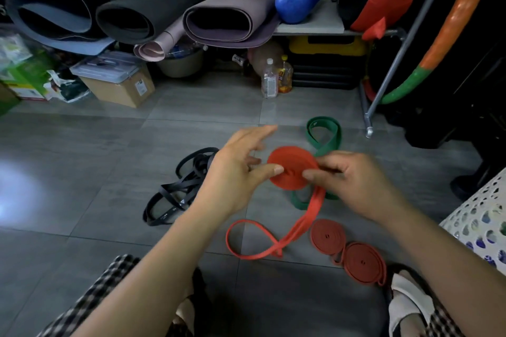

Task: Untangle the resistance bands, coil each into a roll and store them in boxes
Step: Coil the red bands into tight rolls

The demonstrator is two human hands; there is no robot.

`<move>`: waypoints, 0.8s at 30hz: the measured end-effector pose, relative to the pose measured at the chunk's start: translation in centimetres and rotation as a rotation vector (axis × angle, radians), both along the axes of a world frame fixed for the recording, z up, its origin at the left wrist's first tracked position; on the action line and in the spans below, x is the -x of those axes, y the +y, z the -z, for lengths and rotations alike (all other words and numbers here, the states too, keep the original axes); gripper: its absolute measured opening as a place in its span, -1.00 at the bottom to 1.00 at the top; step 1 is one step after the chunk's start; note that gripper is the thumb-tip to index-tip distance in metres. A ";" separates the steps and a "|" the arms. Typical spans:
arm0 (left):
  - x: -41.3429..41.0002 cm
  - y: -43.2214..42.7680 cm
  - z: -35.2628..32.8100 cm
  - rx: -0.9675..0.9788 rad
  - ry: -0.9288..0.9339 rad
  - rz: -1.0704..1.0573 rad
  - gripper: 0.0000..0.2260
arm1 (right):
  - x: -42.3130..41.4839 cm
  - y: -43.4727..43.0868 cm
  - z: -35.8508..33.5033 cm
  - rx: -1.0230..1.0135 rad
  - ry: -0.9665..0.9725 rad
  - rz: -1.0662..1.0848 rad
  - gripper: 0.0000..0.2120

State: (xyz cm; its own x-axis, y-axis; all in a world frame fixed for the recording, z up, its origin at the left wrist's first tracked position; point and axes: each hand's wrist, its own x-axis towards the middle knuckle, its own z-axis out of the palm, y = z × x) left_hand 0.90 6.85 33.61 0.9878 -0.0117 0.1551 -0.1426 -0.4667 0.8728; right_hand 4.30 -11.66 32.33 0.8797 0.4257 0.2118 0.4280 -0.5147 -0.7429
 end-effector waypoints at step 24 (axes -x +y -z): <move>0.2 -1.1 -1.0 0.600 0.167 -0.027 -0.85 | 0.4 0.9 -0.9 -0.644 0.396 -0.055 -0.84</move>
State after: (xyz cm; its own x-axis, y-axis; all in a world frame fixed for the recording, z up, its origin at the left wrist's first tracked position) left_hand 0.67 5.76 34.60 0.9980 0.0552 -0.0295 0.0233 0.1106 0.9936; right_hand 3.87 -10.79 33.21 0.9228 0.3704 0.1061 0.0792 0.0870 -0.9931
